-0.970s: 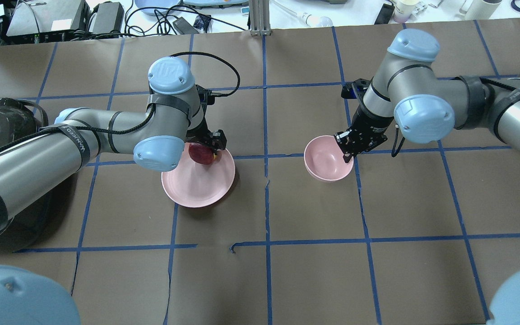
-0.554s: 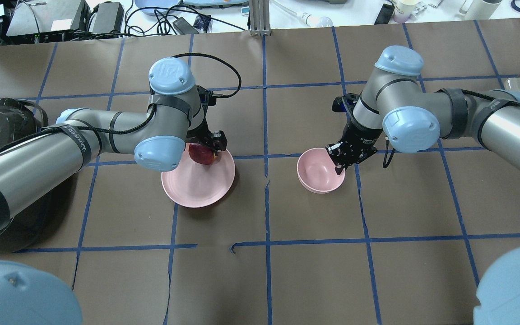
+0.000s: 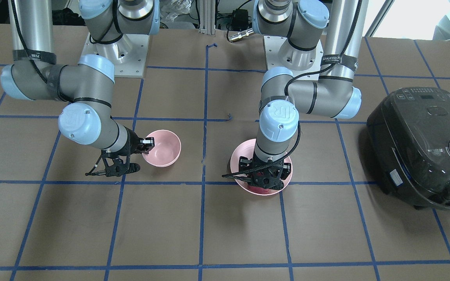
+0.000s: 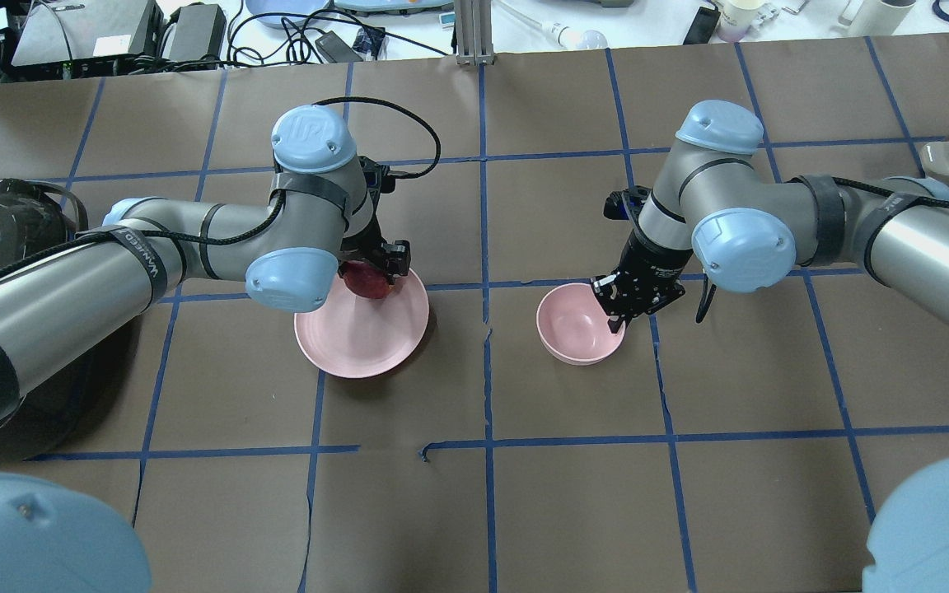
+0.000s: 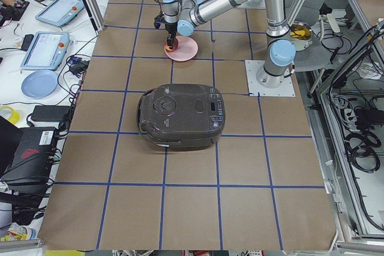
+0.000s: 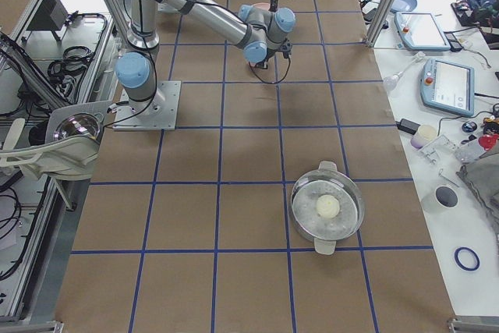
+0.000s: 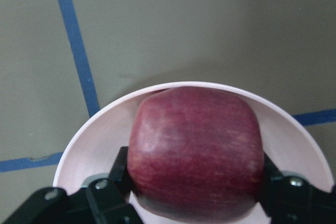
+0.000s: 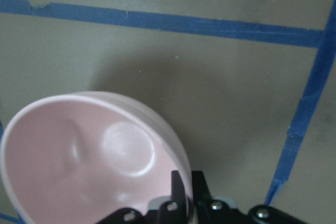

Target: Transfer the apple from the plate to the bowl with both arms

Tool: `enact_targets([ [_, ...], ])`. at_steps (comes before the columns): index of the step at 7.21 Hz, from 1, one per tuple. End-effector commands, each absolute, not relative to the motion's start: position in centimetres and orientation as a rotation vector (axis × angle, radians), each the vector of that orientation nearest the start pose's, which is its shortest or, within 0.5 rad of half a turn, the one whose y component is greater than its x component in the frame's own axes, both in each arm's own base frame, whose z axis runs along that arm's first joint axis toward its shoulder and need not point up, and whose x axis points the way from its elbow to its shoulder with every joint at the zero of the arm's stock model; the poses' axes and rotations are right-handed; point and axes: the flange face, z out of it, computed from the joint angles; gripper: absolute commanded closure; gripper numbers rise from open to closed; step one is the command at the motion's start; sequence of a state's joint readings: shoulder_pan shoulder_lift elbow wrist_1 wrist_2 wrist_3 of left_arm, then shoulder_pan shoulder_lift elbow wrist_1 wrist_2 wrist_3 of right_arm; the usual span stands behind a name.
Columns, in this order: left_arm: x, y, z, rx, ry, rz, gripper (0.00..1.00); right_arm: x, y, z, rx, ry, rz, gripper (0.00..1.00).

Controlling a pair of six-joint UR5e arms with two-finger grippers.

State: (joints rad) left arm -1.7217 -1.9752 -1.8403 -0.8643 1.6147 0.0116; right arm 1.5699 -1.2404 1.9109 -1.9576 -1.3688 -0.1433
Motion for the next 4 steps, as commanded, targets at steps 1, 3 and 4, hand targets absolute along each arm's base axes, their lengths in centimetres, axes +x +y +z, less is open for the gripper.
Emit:
enact_targets([
  [1,-21.8,-54.8,24.6,0.184,3.102,-0.139,0.66,15.3,-51.8,20.7,-0.156,2.907,0.349,0.0],
  [3,-22.8,-53.8,28.0,0.096,3.16,-0.173,0.83,14.3,-53.8,27.4,-0.166,2.968,0.16,0.0],
  [4,-25.0,-53.1,29.9,-0.013,3.212,-0.206,0.84,13.0,-55.0,32.0,-0.182,3.087,0.133,0.0],
])
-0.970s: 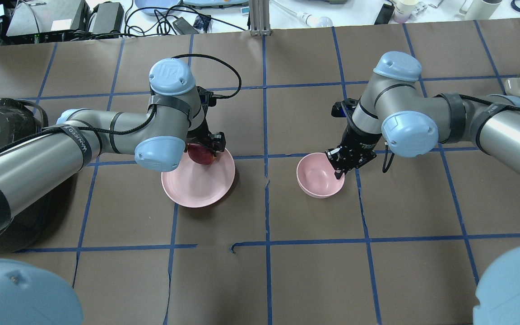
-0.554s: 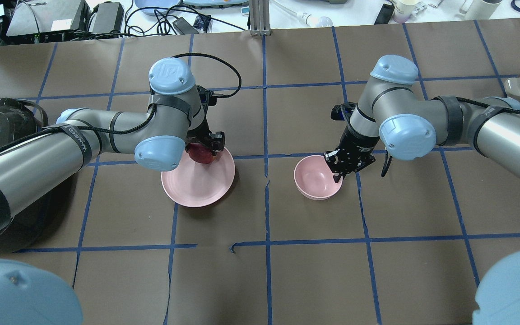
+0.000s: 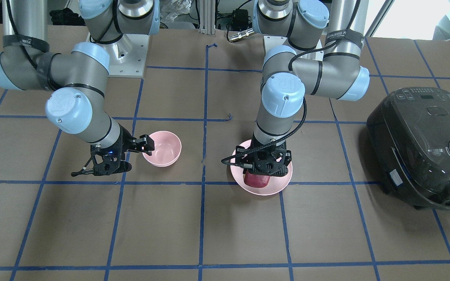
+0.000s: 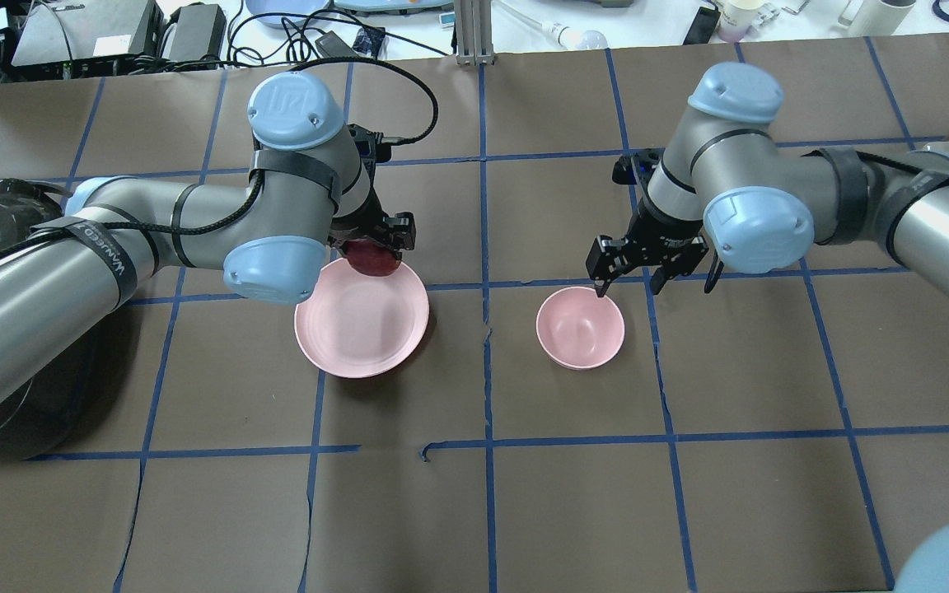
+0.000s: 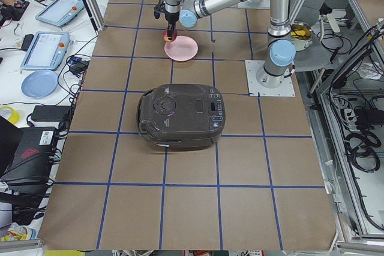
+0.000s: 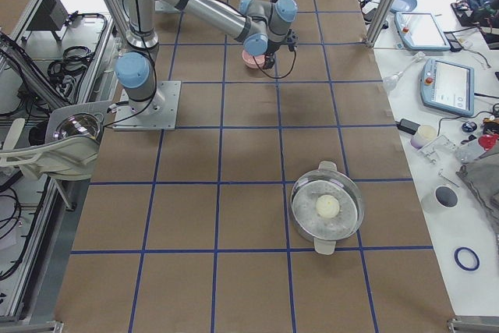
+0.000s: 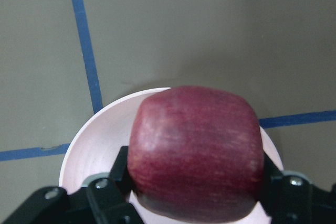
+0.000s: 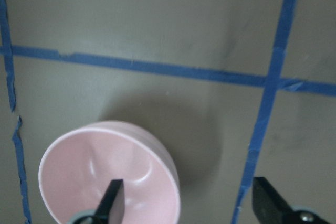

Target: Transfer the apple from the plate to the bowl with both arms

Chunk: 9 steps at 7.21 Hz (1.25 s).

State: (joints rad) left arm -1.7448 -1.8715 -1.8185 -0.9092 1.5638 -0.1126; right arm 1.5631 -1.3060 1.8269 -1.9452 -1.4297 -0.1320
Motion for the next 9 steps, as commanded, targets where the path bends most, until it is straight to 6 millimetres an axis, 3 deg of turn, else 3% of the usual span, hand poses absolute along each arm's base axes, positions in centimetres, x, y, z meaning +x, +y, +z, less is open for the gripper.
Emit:
enact_targets([
  [1,-27.7,-52.2,31.0,0.034,3.212,-0.203,0.88,12.4,-56.2,36.5,-0.173,3.109,0.098,0.0],
  [2,-30.4,-52.2,31.7,-0.07,3.225,-0.195,0.93,10.6,-57.3,40.9,-0.124,3.113,0.066,0.0],
  [3,-34.1,-51.2,32.5,-0.127,3.244,-0.212,0.94,8.0,-57.4,43.4,-0.057,3.107,0.099,0.0],
  [5,-40.1,-47.8,32.2,-0.17,3.26,-0.204,0.94,2.8,-57.5,44.7,0.079,3.109,0.067,0.0],
  [7,-45.7,-44.3,29.7,-0.272,3.249,-0.155,0.93,1.7,-57.5,44.5,0.115,3.113,0.063,0.0],
  [9,-47.7,-44.2,27.9,-0.235,3.198,-0.182,0.92,1.4,-57.1,45.1,0.103,3.141,0.069,0.0],
])
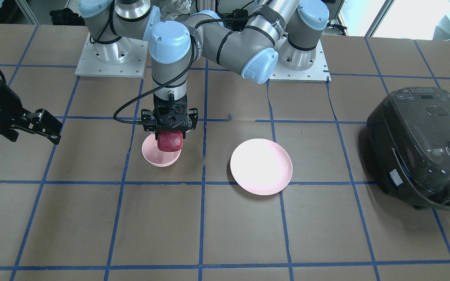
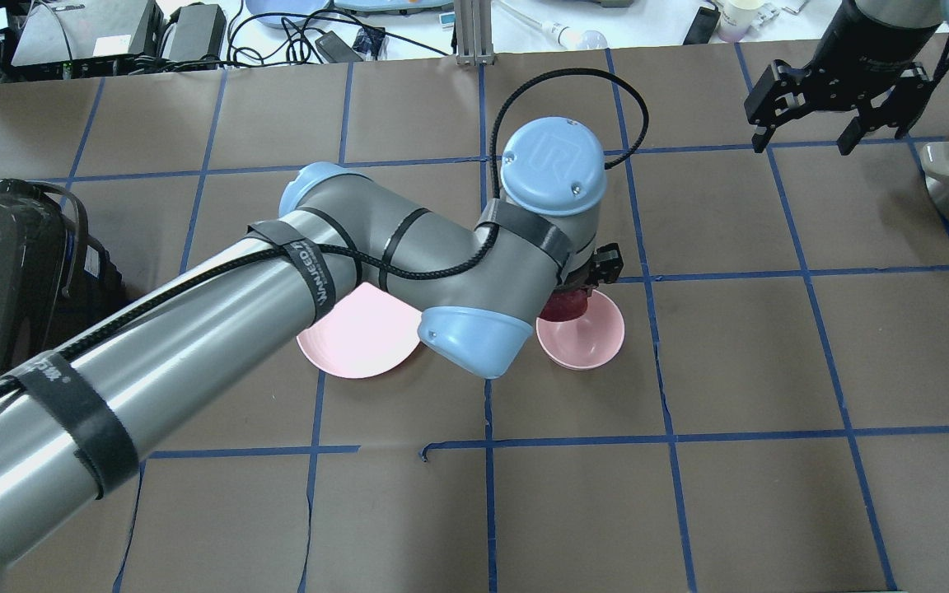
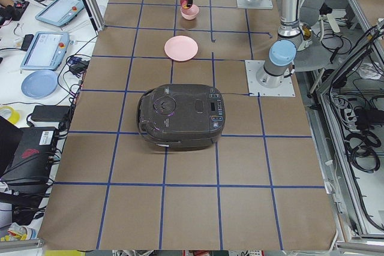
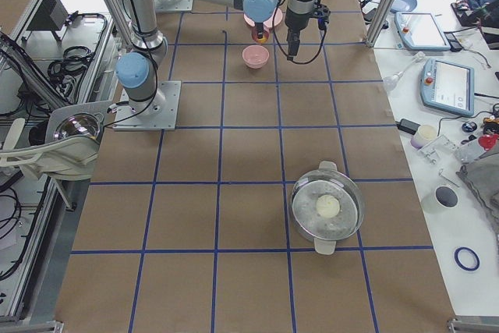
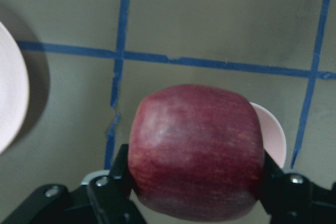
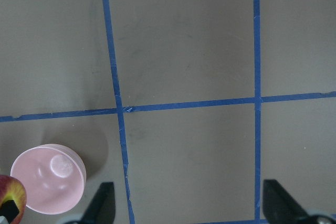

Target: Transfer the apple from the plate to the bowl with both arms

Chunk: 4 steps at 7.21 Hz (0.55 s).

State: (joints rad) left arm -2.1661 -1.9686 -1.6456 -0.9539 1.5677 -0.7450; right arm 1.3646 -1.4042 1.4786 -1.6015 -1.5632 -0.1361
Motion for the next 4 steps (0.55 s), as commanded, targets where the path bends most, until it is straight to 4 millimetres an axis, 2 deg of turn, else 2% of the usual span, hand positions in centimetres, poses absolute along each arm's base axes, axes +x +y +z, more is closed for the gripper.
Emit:
enact_targets([
  [1,-48.2,-44.6,26.1,-0.227,3.188,-0.159,0.92,1.3,-57.1,44.7,0.096,3.146,0.085,0.0],
  [2,-48.7,-44.6,25.3,-0.212,3.19,-0.157,0.86,1.3,-57.1,44.7,0.089,3.147,0.081,0.0],
  [3,-49.1,-44.5,25.1,-0.193,3.19,-0.156,0.83,1.0,-57.1,44.7,-0.031,3.15,0.083,0.0],
  [4,-49.2,-44.7,24.6,-0.19,3.19,-0.158,0.75,0.9,-57.2,44.8,-0.044,3.155,0.073,0.0],
])
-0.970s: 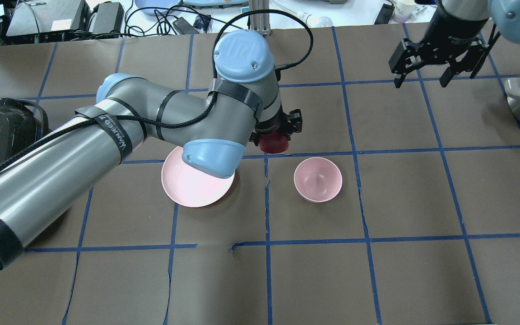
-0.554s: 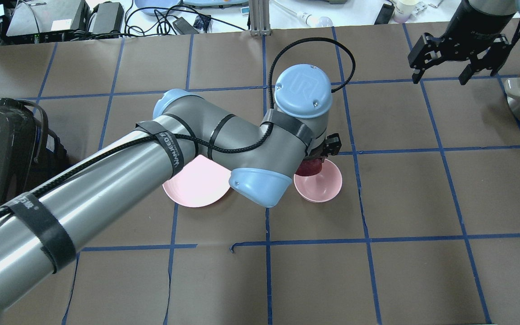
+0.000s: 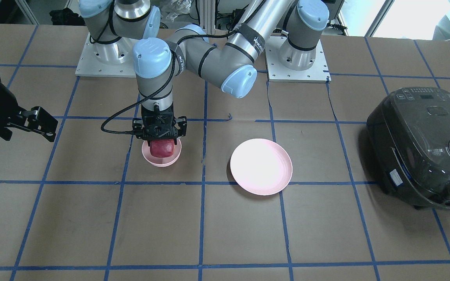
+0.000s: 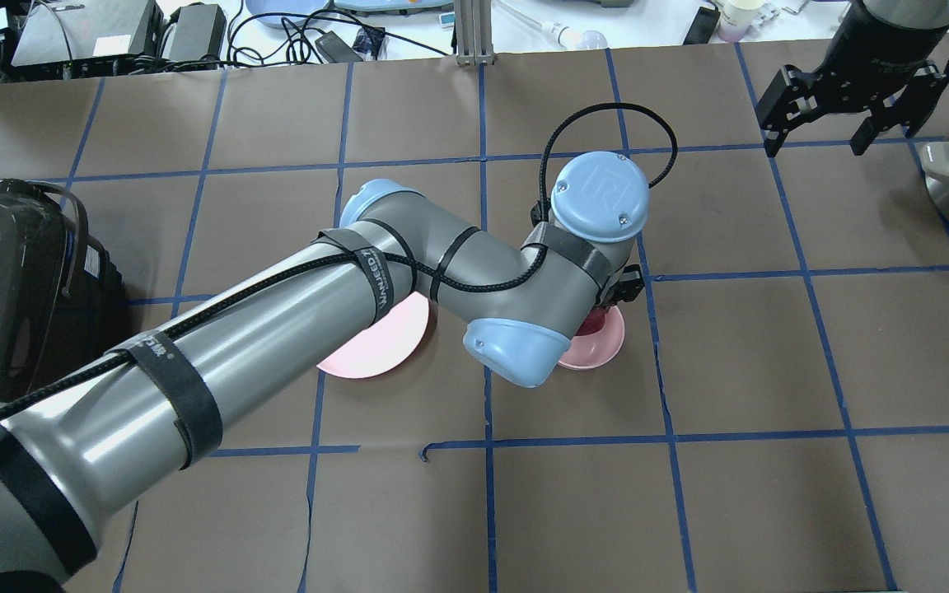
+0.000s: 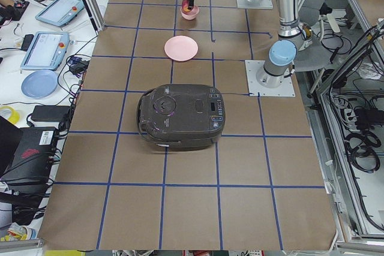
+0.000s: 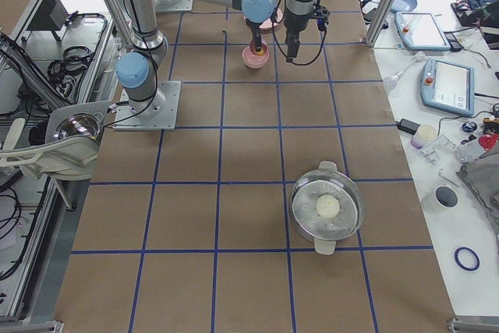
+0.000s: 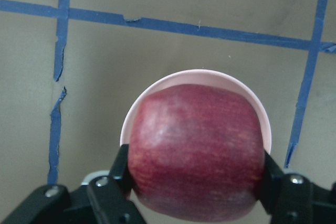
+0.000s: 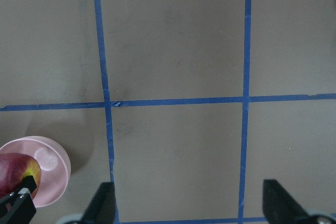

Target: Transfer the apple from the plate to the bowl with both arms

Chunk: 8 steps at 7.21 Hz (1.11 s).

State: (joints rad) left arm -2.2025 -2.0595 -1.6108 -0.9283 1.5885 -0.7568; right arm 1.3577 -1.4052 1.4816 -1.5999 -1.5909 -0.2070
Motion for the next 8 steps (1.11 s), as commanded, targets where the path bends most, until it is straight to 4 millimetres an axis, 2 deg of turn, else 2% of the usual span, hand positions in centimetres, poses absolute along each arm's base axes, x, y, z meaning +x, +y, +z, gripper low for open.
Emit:
enact_targets([
  [1,-49.3,-44.8,24.5,-0.154,3.196,-0.169,0.52,0.9,-57.2,44.8,-0.04,3.155,0.07,0.0],
  [3,-49.4,-45.0,23.7,-0.144,3.196,-0.171,0.18,0.9,-57.2,44.8,-0.035,3.155,0.065,0.0],
  [4,-49.4,-45.1,23.3,-0.149,3.196,-0.166,0.07,0.9,-57.2,44.9,-0.035,3.155,0.062,0.0],
  [6,-49.5,-45.1,23.2,-0.147,3.2,-0.176,0.0,0.8,-57.3,45.1,-0.032,3.157,0.051,0.0],
  [7,-49.5,-45.1,23.2,-0.144,3.201,-0.175,0.0,0.8,-57.3,45.3,-0.032,3.159,0.047,0.0],
  [8,-49.3,-45.2,25.1,-0.126,3.217,-0.213,0.0,0.8,-57.3,45.4,-0.032,3.162,0.042,0.0],
])
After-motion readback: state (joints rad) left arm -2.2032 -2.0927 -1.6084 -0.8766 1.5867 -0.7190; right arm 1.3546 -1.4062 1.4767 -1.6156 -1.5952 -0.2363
